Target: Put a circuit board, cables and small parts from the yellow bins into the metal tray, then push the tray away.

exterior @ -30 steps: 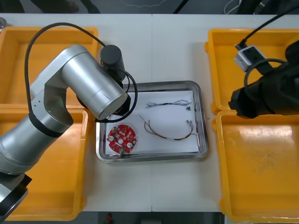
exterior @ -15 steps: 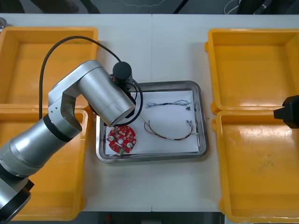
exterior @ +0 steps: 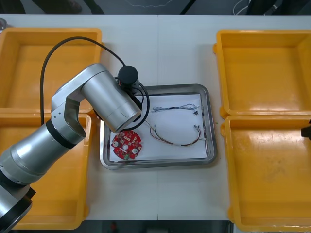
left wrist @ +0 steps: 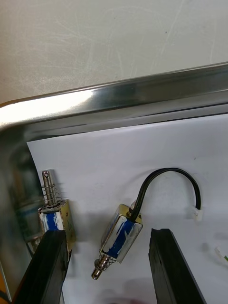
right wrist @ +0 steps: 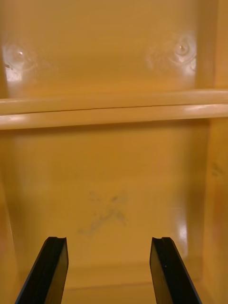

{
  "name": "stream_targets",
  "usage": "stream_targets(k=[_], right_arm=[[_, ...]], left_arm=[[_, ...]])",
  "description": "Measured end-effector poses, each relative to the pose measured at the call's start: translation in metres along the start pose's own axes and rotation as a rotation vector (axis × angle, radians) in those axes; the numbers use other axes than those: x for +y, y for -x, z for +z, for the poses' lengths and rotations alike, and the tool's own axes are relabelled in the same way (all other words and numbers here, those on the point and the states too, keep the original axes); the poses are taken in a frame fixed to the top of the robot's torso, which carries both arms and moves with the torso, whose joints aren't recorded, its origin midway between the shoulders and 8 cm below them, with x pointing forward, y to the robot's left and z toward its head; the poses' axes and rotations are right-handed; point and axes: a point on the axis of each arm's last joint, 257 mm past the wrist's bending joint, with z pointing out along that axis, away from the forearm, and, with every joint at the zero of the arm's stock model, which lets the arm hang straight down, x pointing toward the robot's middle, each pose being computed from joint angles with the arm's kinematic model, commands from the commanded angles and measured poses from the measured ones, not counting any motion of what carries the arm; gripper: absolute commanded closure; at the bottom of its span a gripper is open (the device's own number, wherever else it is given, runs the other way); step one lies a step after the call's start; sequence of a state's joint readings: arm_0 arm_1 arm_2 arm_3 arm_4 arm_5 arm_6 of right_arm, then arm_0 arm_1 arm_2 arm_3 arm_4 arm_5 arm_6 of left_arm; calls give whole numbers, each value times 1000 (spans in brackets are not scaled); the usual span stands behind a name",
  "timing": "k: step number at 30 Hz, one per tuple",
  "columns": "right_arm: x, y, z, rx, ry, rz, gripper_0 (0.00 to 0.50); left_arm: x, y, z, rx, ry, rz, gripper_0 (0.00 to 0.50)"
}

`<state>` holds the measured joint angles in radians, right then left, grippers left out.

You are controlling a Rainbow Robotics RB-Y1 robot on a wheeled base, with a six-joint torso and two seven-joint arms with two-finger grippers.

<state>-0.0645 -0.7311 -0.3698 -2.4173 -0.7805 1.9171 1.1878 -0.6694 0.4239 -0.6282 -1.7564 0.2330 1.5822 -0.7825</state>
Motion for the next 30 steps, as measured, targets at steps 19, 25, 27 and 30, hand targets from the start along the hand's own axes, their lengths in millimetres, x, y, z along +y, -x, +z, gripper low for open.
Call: stream_targets(k=[19, 25, 27, 30], right_arm=[[-7, -13, 4, 30, -10, 14, 0], [-6, -14, 4, 32, -7, 13, 0], [-5, -14, 4, 33, -4, 11, 0], [-3, -14, 3, 32, 1, 6, 0]], left_arm=[[28, 5, -58, 54, 23, -89, 0], [42, 31, -94, 35, -81, -173, 0], [46, 40, -105, 14, -114, -159, 0], [57, 50, -117, -18, -140, -98, 0]])
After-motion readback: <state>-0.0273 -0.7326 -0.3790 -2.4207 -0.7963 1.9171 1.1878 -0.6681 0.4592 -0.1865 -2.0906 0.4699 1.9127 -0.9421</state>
